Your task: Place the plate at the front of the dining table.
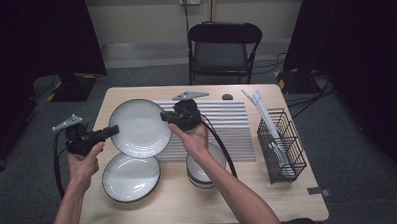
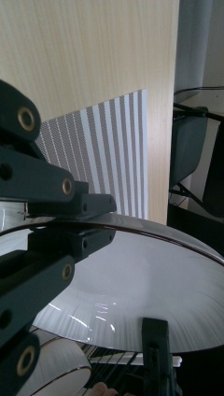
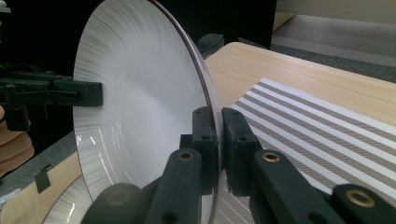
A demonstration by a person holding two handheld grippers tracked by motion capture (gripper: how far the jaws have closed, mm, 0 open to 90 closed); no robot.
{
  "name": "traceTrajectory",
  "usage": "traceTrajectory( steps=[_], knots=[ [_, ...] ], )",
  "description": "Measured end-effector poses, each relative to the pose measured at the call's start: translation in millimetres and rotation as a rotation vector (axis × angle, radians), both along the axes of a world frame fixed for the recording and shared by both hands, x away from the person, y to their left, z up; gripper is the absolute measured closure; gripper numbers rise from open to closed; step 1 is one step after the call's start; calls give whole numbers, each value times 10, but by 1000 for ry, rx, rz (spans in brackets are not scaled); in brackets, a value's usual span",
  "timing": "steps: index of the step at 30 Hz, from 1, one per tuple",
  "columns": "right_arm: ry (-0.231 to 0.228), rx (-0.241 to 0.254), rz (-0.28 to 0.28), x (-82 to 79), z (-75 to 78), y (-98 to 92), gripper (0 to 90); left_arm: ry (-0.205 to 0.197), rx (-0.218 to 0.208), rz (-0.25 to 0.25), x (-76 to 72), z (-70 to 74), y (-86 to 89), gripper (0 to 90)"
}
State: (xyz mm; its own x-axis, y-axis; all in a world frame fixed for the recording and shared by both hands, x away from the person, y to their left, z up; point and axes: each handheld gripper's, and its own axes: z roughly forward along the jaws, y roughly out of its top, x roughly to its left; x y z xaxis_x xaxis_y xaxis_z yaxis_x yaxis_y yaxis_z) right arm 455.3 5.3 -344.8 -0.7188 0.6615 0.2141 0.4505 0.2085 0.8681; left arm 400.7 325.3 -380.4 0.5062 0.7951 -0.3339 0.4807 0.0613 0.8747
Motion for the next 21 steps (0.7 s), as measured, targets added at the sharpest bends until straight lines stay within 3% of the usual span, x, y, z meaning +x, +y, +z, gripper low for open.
traceTrajectory(
  steps=[7,10,14,21],
  knots=[
    [-16,-1,-1,22,3,-166,847,-7,-1,-19,74,39,-145,851],
    [-33,31,3,20,13,-239,841,-19,-5,-18,90,62,-194,848],
    [-47,25,15,26,17,-291,842,-12,13,-29,134,76,-249,847],
    [-34,42,32,92,-6,-366,826,-14,28,-30,207,70,-333,840]
  ],
)
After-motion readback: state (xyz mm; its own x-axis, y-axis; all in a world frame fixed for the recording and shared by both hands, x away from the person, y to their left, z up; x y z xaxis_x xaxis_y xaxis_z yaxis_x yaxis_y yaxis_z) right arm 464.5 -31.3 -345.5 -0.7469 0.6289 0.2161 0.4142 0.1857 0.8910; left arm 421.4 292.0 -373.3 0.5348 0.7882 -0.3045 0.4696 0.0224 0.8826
